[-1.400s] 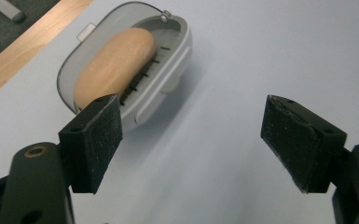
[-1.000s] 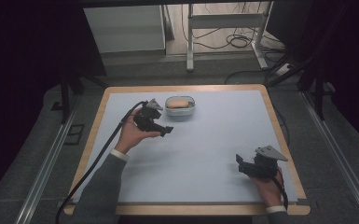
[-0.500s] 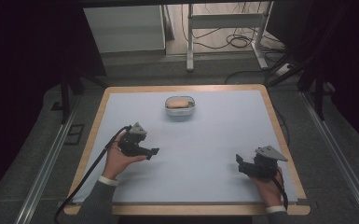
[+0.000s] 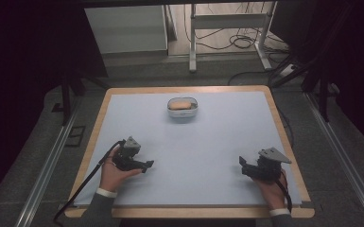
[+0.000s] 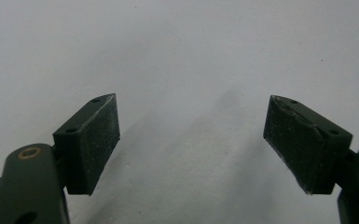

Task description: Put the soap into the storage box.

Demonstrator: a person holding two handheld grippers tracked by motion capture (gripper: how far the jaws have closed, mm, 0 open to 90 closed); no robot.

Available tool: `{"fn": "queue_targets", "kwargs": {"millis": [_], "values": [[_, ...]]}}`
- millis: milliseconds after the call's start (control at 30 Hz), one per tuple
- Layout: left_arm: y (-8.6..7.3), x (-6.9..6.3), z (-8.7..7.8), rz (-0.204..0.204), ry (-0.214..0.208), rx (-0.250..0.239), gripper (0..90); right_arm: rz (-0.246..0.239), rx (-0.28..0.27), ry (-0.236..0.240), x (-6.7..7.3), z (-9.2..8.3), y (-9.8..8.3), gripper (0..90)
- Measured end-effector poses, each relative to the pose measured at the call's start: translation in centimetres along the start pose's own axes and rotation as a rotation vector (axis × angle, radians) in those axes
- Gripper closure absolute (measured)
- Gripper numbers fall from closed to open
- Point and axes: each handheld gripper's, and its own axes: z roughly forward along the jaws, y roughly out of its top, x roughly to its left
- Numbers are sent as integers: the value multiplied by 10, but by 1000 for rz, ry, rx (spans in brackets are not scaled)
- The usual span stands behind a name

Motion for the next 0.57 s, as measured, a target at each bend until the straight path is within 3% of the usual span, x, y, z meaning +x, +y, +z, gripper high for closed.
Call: {"fn": "queue_targets", "kwargs": {"millis": [433, 567], "values": [[-2, 2, -9, -12, 21, -36, 184, 2, 11, 15, -1, 1, 1, 84], [-4, 5, -12, -26, 16, -43, 183, 29, 18, 30, -4, 2, 1, 84]]}}
